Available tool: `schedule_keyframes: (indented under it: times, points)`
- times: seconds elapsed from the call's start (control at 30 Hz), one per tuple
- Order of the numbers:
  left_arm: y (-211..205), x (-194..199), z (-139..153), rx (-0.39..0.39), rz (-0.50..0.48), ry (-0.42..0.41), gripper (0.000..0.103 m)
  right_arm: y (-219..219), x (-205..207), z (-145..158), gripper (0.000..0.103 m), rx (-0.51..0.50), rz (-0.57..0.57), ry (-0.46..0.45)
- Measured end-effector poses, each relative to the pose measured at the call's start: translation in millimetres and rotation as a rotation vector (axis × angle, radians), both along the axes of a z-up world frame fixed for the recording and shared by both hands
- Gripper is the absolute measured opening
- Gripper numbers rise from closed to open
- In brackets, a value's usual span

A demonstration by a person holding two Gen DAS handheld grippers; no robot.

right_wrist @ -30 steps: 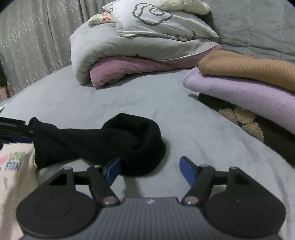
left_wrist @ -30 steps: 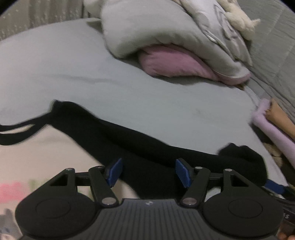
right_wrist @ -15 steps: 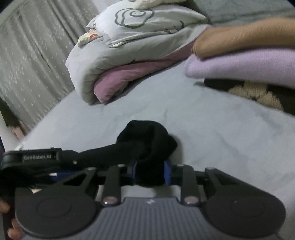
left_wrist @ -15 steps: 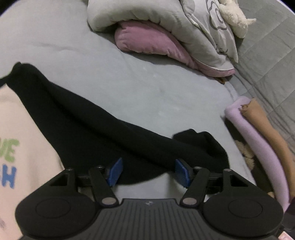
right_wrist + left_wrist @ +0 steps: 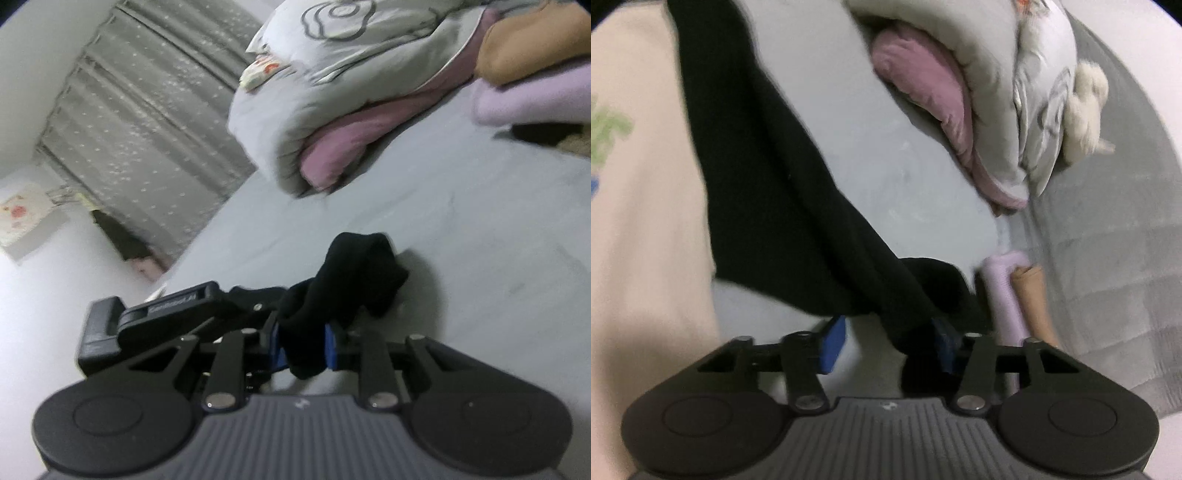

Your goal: Fold clothes

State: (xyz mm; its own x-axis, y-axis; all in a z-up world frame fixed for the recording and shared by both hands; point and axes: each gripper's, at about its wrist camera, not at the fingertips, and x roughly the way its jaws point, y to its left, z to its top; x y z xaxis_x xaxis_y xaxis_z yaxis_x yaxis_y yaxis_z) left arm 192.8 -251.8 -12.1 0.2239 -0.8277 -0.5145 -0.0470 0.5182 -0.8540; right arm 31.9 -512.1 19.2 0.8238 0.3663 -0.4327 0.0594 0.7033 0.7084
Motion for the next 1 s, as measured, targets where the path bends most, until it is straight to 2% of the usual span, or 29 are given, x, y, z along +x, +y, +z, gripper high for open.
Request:
schedule_keyframes:
  times: [0.03,0.13,0.17,0.33,0.43,0.5,0.57,0.6,0.67,0.7,0.73,0.87,1.0]
  points:
    - [3,-1,-2,-0.036,0.015,0.021,0.019,1,0,1,0.021,-0.006,0.009,0.001]
    - [7,-5,0,-0.071,0.049,0.017,0.003,6,1,4,0.021,-0.018,0.042,-0.008]
    - [9,-6,4,-0.067,0.066,-0.001,0.001,9,2,5,0.021,-0.025,0.052,-0.012]
    - [18,-17,34,0.000,0.131,-0.165,0.000,13,-3,11,0.028,-0.042,0.069,-0.024]
    - [23,-20,47,0.074,0.139,-0.217,0.000,2,-6,13,0.035,-0.039,0.030,-0.020]
    - [23,-19,46,0.094,0.113,-0.216,0.000,-6,-8,13,0.037,-0.024,-0.005,-0.008]
    - [22,-16,39,0.070,0.077,-0.176,0.000,-10,-9,10,0.035,-0.014,-0.024,0.011]
    - [19,-13,31,0.050,0.052,-0.135,0.000,-12,-9,9,0.029,-0.009,-0.032,0.020]
    - [16,-13,23,0.041,0.029,-0.090,0.017,-12,-9,8,0.025,-0.002,-0.038,0.022]
    - [12,-15,19,0.043,0.023,-0.081,0.034,-13,-9,8,0.024,0.002,-0.041,0.023]
    - [10,-17,17,0.038,0.024,-0.080,0.042,-13,-9,7,0.023,0.005,-0.044,0.024]
    - [0,-20,13,-0.014,0.023,-0.070,0.046,-13,-9,6,0.023,0.019,-0.056,0.029]
    - [-13,-23,10,0.019,0.040,-0.072,0.044,-13,-9,4,0.023,0.033,-0.068,0.033]
